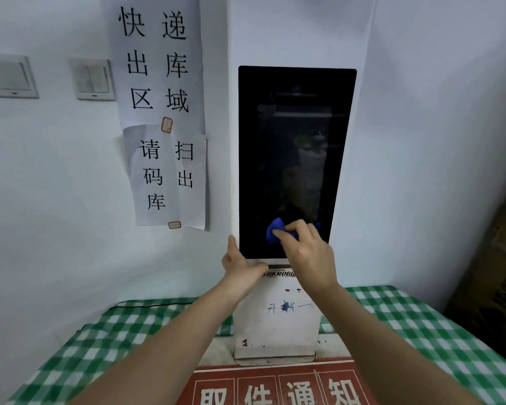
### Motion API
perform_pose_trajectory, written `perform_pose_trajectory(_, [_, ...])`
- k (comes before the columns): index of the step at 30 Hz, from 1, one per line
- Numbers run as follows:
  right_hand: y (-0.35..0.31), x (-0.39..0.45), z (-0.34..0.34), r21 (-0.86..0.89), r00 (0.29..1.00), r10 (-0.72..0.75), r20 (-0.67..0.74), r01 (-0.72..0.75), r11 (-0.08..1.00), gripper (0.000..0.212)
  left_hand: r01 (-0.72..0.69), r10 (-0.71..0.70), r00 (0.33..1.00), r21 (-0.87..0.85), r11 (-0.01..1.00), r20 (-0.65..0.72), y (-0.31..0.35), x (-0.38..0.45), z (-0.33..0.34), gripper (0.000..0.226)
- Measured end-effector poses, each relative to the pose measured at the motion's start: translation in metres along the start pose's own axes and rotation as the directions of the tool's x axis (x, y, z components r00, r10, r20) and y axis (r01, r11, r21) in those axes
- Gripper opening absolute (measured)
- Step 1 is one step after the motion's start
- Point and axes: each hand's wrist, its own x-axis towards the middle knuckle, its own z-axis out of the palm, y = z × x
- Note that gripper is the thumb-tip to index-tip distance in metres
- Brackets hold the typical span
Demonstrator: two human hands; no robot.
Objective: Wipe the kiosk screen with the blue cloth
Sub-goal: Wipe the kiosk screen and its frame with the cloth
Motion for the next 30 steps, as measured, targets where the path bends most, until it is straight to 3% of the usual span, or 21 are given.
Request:
perform_pose_trajectory(6, [0.013, -0.036, 0.013, -0.006, 0.983, -0.125, 0.137, 0.127, 0.992, 0.056, 0.007, -0.007, 1.0, 0.014, 1.0, -0.006, 0.006, -0.003, 0.005, 0.101])
perform_pose_trajectory(9, [0.016, -0.026, 0.007, -0.003, 0.978, -0.158, 0.133, 0.16, 0.987, 0.055, 0.013, -0.013, 1.0, 0.03, 0.999, 0.008, 0.005, -0.003, 0.004, 0.101])
perform_pose_trajectory(14, [0.012, 0.001, -0.005, 0.054, 0.999, 0.039, -0.022, -0.038, 0.998, 0.04, 0.023, -0.024, 1.0, 0.045, 0.999, 0.02, 0.005, -0.003, 0.003, 0.1])
perform_pose_trajectory(22, [0.019, -0.038, 0.012, 0.011, 0.985, -0.124, 0.123, 0.124, 0.992, 0.052, 0.033, -0.035, 0.999, 0.071, 0.997, 0.026, 0.005, -0.003, 0.001, 0.102])
perform_pose_trajectory(27, [0.022, -0.008, -0.002, 0.062, 0.995, 0.088, -0.048, -0.085, 0.994, 0.036, 0.03, -0.032, 0.999, 0.066, 0.997, 0.037, 0.004, -0.003, 0.001, 0.102])
perform_pose_trajectory(30, [0.024, -0.018, 0.004, 0.035, 0.998, 0.049, -0.026, -0.048, 0.998, 0.043, 0.029, -0.031, 0.999, 0.066, 0.997, 0.024, 0.003, -0.003, 0.002, 0.102])
